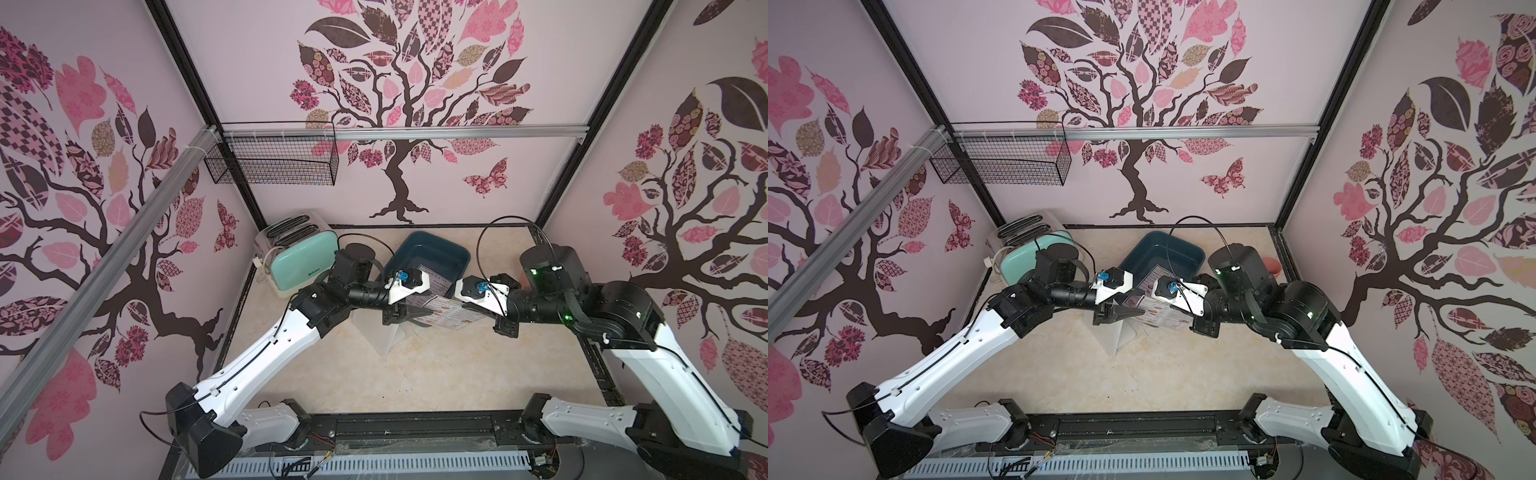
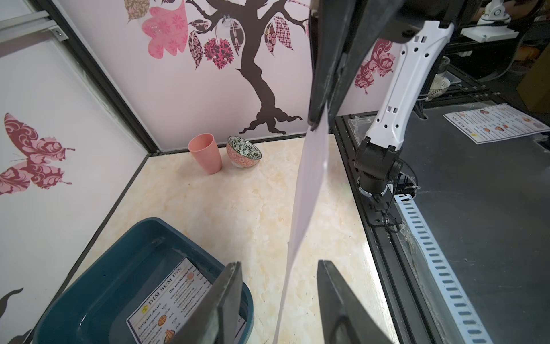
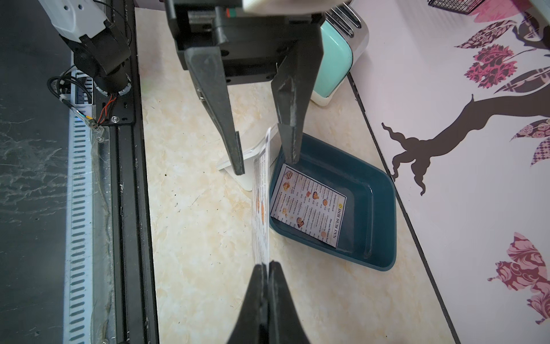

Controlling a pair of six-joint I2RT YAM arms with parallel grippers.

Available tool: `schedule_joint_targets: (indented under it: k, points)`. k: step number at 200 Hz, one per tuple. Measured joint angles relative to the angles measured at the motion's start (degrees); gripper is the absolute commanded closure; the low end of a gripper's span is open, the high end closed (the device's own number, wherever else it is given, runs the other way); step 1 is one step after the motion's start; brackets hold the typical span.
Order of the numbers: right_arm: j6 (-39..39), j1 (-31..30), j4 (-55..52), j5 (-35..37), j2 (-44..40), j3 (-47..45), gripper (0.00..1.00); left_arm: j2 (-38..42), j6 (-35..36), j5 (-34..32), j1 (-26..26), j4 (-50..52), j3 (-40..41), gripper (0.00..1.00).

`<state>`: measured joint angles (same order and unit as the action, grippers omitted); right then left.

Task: Replace the menus in the menu holders
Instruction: Place the menu at the center of the board.

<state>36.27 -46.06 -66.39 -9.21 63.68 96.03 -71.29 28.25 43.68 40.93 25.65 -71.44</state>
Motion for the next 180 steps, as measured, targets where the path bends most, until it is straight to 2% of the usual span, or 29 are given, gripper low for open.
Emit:
schedule_joint_targets:
  k: [54,87,101,106,117,132,144,158,180]
  points:
    - [0.2,0.0,1.97,-0.07,0.0,-0.68,1.0,0.0,-0.83,1.49,0.0,0.87,0.0,0.79]
    - [0.2,0.0,2.49,-0.55,-0.04,-1.64,1.0,0.0,-1.16,1.53,0.0,0.98,0.0,1.0]
    - [0.15,0.0,2.84,-0.57,-0.28,-2.21,1.0,0.0,-1.49,1.38,0.0,1.01,0.0,1.0]
    - [-0.07,0.0,3.15,-0.5,-0.48,-2.49,0.93,0.0,-1.68,1.38,0.02,1.03,0.02,1.0]
    - [-0.87,0.0,4.09,-0.09,-1.27,-3.37,0.7,0.02,-2.32,1.18,0.04,0.59,0.28,1.0]
    - [-2.62,0.0,5.68,1.18,-3.02,-5.01,0.45,0.46,-4.11,0.59,0.09,-0.85,1.49,1.0]
    - [-4.26,0.0,7.54,2.97,-4.9,-6.51,0.3,1.18,-6.58,-0.11,0.28,-2.93,3.3,1.0]
    - [-7.65,0.0,9.73,6.45,-7.65,-8.2,0.19,1.99,-10.32,-1.62,1.29,-5.4,5.44,1.0]
    - [-12.24,0.0,12.0,14.12,-10.67,-8.28,0.19,2.34,-18.01,-5.29,5.99,-10.27,7.76,1.0]
